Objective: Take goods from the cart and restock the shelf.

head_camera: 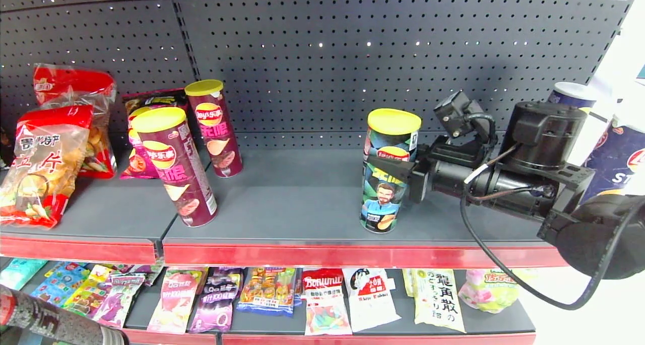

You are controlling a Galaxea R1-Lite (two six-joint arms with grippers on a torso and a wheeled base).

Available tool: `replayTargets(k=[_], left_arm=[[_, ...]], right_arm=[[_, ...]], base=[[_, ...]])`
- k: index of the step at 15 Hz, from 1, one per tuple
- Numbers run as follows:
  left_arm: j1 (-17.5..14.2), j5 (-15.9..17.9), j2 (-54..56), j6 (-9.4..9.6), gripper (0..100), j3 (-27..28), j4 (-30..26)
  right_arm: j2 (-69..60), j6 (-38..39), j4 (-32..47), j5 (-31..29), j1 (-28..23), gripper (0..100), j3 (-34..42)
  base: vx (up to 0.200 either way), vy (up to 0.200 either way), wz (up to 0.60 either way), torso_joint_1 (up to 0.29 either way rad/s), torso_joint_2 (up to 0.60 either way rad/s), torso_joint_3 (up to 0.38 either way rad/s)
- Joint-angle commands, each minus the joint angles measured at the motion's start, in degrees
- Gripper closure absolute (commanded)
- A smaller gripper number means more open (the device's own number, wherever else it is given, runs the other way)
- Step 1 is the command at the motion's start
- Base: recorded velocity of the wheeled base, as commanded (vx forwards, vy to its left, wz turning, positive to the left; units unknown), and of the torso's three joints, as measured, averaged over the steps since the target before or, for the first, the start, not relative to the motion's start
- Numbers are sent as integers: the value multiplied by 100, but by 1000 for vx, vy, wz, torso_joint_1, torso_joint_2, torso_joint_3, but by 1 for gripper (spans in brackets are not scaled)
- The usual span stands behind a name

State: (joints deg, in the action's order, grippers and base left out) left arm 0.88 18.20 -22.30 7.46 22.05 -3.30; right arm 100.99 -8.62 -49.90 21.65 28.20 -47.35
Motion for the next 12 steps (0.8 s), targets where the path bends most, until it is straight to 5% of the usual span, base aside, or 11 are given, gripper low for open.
replayTargets(k=[1, 12], left_arm=[[0, -1, -3, 1, 100, 1, -4], [0, -1, 24, -8, 100, -70, -4]], right_arm=[[18, -8, -3, 6, 28, 100, 129], [-290, -8, -3, 85, 186, 100, 542]], base=[[0, 0, 0, 0, 0, 0], [0, 0, 0, 0, 0, 0]])
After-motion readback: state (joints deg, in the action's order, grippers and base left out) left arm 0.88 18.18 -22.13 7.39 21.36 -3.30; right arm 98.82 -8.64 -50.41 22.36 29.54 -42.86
